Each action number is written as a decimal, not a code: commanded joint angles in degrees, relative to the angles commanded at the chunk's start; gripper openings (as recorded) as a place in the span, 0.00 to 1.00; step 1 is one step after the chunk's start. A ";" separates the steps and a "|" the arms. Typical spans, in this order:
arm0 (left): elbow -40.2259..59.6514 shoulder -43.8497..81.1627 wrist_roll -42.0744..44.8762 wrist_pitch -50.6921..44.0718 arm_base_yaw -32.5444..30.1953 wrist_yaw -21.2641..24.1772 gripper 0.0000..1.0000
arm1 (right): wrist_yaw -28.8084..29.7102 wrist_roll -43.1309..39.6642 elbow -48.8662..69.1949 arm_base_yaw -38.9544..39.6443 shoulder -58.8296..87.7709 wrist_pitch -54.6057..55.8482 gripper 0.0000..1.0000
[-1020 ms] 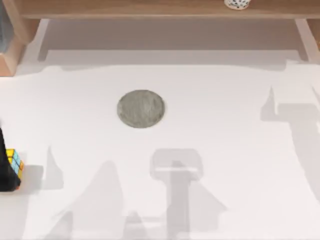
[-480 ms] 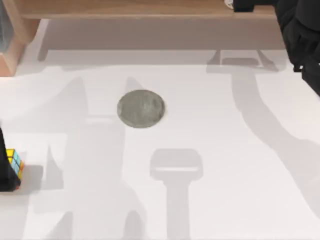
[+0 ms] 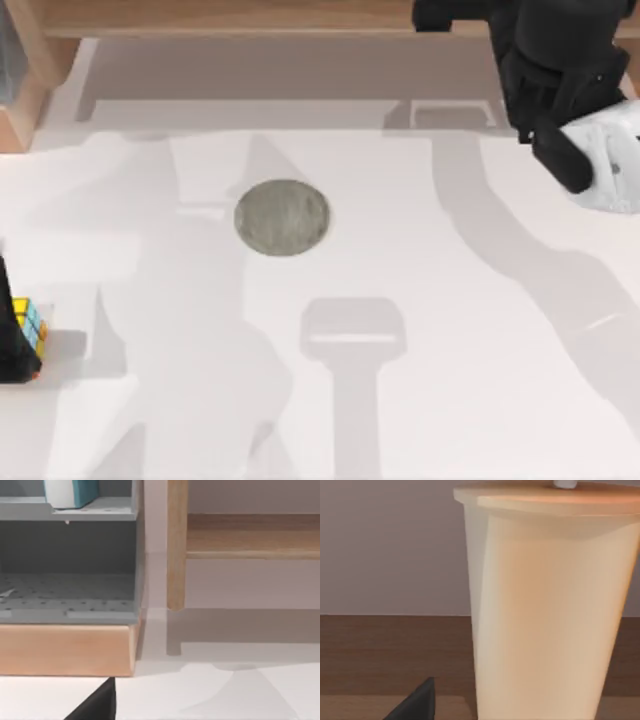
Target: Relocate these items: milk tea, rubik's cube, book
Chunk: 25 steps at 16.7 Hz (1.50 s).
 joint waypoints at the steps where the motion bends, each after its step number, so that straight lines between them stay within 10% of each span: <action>1: 0.00 0.00 0.00 0.00 0.00 0.00 1.00 | 0.00 0.00 0.00 0.00 0.00 0.00 1.00; 19: 0.00 0.00 0.00 0.00 0.00 0.00 1.00 | -4.37 -0.10 21.56 -4.58 14.19 -7.26 1.00; 25: 0.00 0.00 0.00 0.00 0.00 0.00 1.00 | -4.37 -0.10 21.56 -4.58 14.19 -7.26 0.55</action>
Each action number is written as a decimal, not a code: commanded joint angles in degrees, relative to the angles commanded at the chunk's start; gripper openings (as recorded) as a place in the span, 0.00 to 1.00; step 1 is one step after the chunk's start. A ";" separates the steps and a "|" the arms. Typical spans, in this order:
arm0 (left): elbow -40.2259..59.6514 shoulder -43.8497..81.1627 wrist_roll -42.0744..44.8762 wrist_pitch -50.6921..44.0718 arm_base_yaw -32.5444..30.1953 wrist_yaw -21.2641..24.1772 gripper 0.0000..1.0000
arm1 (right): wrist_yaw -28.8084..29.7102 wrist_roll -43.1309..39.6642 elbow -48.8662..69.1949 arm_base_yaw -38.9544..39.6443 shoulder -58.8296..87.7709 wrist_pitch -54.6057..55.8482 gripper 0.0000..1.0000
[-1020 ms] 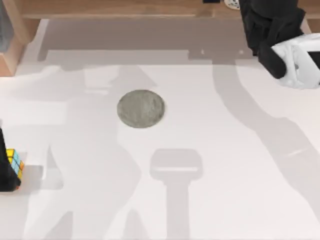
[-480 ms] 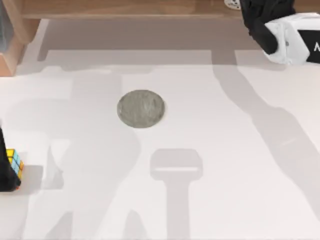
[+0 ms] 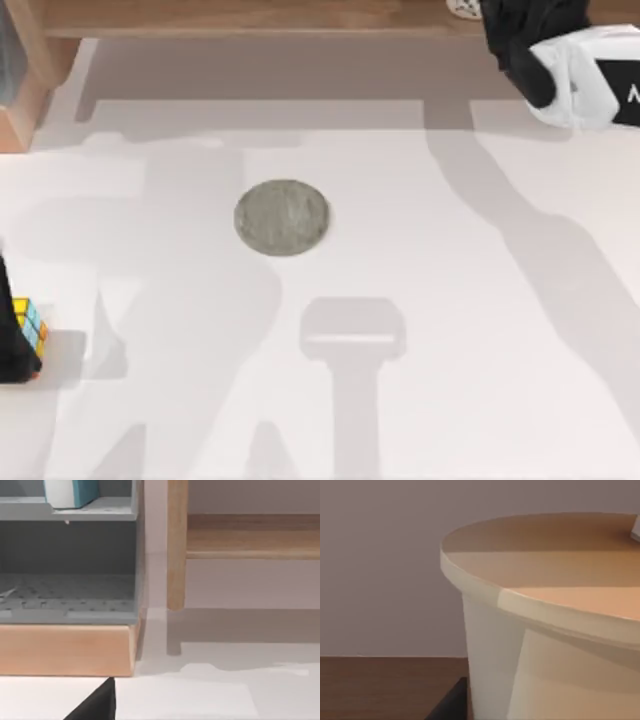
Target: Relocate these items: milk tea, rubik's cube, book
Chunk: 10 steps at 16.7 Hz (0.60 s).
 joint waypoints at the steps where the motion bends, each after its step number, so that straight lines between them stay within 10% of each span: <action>1: 0.00 0.00 0.00 0.00 0.00 0.00 1.00 | 0.00 0.00 0.00 0.00 0.00 0.00 0.47; 7: 0.00 0.00 0.00 0.00 0.00 0.00 1.00 | 0.00 0.00 0.00 0.00 0.00 0.00 0.02; 10: 0.00 0.00 0.00 0.00 0.00 0.00 1.00 | 0.00 0.00 0.00 0.00 0.00 0.00 0.00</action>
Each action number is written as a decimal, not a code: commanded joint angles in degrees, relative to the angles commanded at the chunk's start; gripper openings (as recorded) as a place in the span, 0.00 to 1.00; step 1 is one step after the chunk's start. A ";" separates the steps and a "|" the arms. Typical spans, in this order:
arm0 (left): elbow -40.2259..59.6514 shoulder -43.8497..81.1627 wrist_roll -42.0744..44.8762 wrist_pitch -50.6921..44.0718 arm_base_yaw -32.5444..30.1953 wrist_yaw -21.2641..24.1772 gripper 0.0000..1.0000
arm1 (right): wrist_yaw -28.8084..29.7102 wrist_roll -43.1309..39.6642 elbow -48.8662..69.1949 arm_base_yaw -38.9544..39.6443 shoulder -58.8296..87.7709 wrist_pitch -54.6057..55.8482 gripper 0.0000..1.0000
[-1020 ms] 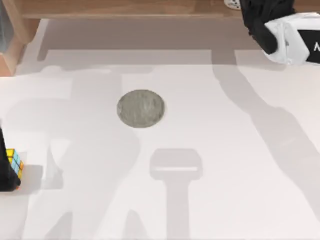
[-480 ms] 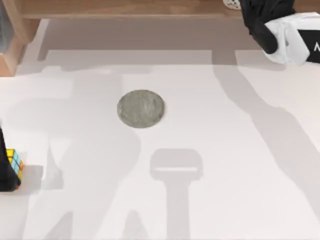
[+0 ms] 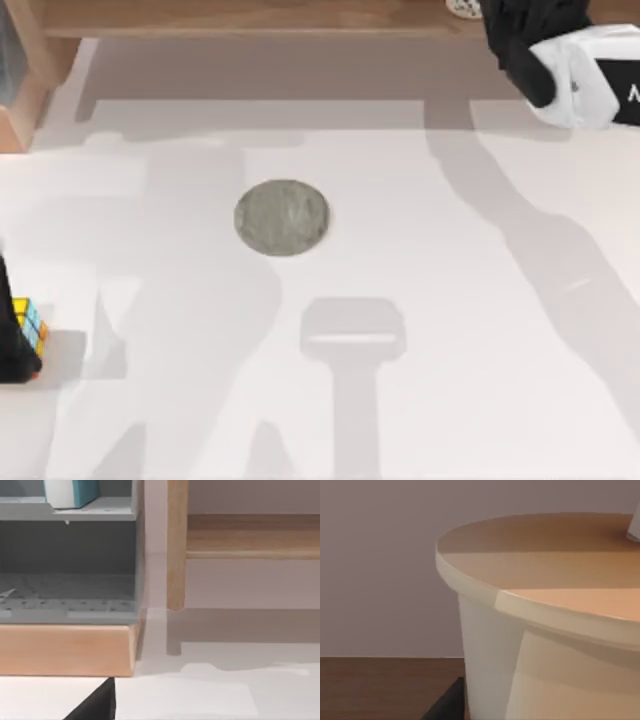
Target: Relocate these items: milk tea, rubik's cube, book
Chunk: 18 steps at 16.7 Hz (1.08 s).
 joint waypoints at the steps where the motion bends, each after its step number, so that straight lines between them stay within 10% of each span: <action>1: 0.00 0.00 0.00 0.00 0.00 0.00 1.00 | 0.00 0.00 0.00 0.00 0.00 0.00 0.00; 18: 0.00 0.00 0.00 0.00 0.00 0.00 1.00 | 3.32 0.16 -17.19 3.62 -12.90 3.60 0.00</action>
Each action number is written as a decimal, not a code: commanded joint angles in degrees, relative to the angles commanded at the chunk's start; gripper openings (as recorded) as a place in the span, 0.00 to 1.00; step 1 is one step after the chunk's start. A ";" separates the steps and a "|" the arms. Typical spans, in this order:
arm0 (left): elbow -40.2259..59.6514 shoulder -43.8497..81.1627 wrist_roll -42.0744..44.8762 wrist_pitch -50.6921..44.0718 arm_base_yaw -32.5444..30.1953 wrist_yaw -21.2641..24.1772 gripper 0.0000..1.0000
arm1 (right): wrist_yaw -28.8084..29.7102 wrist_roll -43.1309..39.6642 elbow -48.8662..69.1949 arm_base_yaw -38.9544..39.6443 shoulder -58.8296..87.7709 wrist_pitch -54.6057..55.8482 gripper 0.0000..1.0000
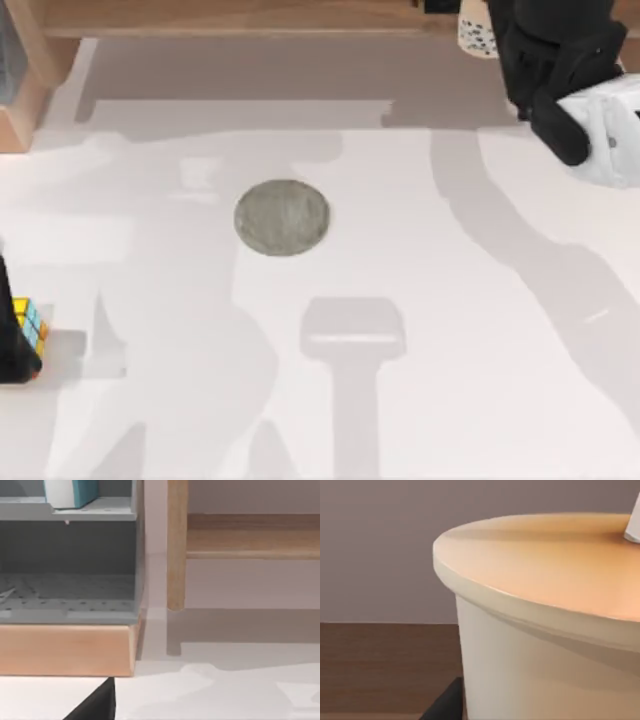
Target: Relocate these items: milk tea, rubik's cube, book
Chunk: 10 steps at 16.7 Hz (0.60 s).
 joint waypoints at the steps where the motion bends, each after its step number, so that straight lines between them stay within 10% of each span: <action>1: 0.00 0.00 0.00 0.00 0.00 0.00 1.00 | 0.32 0.01 -1.57 0.39 -1.28 0.59 0.00; 10: 0.00 0.00 0.00 0.00 0.00 0.00 1.00 | 1.85 0.15 -1.69 2.89 -1.97 3.19 0.00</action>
